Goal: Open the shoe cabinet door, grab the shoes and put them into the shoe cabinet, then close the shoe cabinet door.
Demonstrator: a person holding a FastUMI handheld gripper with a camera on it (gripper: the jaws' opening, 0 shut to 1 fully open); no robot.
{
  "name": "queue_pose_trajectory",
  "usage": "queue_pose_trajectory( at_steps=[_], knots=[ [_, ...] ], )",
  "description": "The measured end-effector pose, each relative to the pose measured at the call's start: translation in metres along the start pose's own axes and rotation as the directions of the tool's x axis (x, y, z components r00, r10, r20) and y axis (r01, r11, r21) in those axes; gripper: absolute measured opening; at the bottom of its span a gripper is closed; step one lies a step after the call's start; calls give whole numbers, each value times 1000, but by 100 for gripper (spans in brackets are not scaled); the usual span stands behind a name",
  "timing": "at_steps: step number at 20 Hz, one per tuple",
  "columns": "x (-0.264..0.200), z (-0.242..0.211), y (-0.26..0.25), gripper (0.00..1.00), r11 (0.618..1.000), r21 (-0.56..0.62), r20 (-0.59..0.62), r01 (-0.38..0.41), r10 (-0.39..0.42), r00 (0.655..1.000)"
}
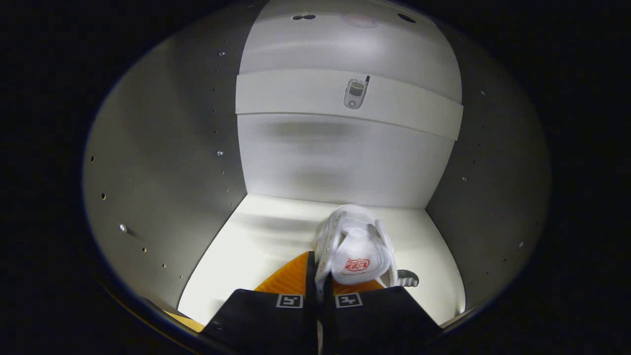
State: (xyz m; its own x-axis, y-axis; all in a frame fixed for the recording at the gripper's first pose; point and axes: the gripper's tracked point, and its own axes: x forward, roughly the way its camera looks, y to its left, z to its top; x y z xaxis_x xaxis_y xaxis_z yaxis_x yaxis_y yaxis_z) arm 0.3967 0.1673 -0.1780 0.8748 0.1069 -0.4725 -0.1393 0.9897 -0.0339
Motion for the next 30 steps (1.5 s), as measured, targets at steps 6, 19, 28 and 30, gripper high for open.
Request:
queue_pose_trajectory(
  at_steps=[6,19,28,30],
  knots=[
    [-13,-6,16,48,999,19,-2,-37,37,999],
    [-103,26,2,98,991,133,163,-13,-9,987],
    [-280,34,21,98,995,60,365,-79,52,929],
    [-328,30,24,98,995,48,410,-92,65,910]
  ],
)
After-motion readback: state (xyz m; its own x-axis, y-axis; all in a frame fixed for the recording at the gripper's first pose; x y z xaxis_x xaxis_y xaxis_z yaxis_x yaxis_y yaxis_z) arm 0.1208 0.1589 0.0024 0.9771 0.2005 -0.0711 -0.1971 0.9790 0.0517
